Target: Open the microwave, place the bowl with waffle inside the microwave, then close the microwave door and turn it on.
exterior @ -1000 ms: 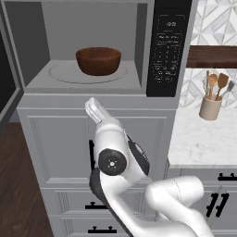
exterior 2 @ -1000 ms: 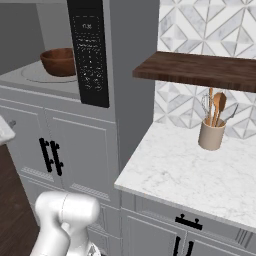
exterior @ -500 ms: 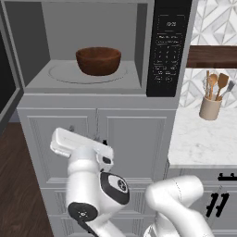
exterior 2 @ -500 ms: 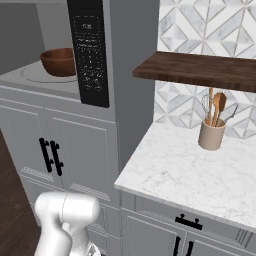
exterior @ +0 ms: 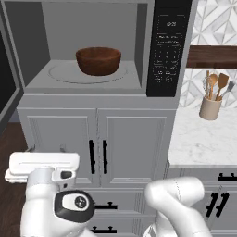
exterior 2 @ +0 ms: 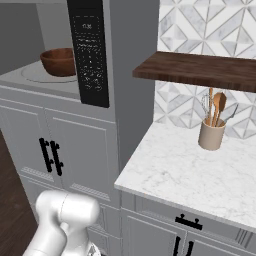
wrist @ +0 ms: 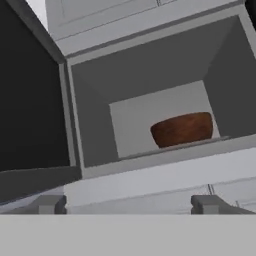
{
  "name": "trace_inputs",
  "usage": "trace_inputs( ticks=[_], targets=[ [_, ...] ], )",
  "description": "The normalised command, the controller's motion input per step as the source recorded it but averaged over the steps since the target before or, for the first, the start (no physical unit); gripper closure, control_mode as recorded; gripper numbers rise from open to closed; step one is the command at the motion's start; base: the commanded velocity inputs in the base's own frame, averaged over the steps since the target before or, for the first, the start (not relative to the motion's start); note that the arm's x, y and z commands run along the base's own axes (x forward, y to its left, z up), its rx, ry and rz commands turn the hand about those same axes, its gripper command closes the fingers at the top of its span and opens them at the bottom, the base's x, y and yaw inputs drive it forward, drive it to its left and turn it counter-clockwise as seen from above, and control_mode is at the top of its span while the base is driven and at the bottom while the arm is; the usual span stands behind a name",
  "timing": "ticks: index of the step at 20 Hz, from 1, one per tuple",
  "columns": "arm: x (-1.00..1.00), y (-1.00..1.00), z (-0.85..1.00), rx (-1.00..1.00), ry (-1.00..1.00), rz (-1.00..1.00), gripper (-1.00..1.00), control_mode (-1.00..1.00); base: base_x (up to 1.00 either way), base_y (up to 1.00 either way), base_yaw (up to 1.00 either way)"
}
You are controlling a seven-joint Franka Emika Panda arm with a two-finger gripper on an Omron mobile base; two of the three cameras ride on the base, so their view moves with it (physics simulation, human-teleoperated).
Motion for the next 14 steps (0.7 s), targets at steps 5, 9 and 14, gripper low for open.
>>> trace_inputs(
  ticks=[5, 9, 14],
  targets=[
    [0.0, 0.81, -0.37, -0.42, -0.02, -0.02, 1.0, -1.0, 0.0, 0.0, 0.0],
    [0.0, 0.6, -0.1, -0.26, -0.14, 0.0, 1.0, -1.0, 0.0, 0.0, 0.0],
    [0.0, 0.54, -0.08, -0.19, -0.17, 0.0, 1.0, -1.0, 0.0, 0.0, 0.0]
  ],
)
